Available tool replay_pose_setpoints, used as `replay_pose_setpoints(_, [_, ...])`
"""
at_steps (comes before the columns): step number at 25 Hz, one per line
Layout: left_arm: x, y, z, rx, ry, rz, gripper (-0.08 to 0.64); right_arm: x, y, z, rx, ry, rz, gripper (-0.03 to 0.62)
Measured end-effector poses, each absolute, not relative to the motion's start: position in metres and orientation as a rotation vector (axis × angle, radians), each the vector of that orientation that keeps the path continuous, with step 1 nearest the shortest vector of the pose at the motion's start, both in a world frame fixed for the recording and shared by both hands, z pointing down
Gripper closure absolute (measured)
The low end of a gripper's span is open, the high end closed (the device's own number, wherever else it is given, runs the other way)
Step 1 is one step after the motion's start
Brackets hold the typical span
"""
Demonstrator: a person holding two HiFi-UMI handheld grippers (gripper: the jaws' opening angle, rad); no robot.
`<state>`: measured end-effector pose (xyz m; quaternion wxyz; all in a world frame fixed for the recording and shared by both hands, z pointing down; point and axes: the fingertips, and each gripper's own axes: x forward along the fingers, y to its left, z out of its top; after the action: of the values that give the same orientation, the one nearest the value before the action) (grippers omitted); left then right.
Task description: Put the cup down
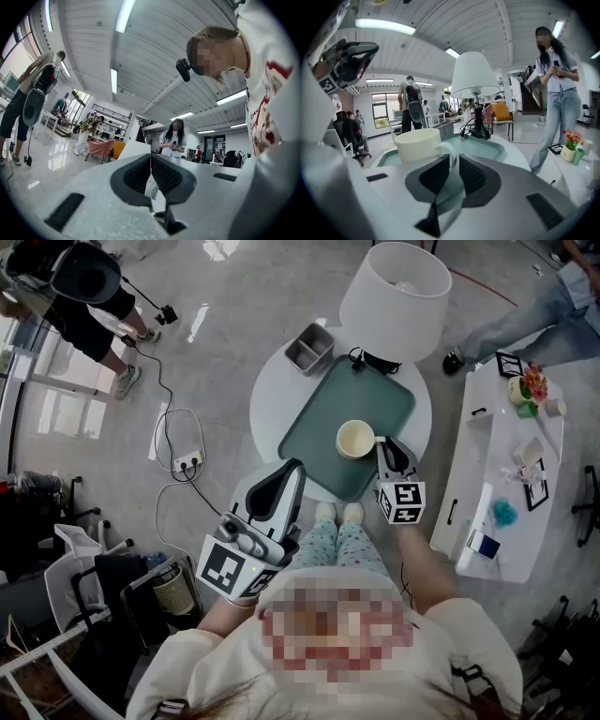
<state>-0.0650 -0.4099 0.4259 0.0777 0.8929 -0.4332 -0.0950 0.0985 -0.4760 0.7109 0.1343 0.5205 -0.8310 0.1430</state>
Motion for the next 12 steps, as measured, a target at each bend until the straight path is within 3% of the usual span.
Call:
replay_pose_setpoints(6, [-0.058, -0.413, 0.422, 2.711, -1.238, -0.311, 0.543, 0.109, -0.455, 0.703, 1.507, -2.365, 0.380, 0.538])
replay_pose_setpoints(12, [-0.047, -0.412, 0.417, 2.750, -1.171, -0.322, 0.544, 0.110, -0.442, 0.634, 1.527, -2.431, 0.286, 0.538])
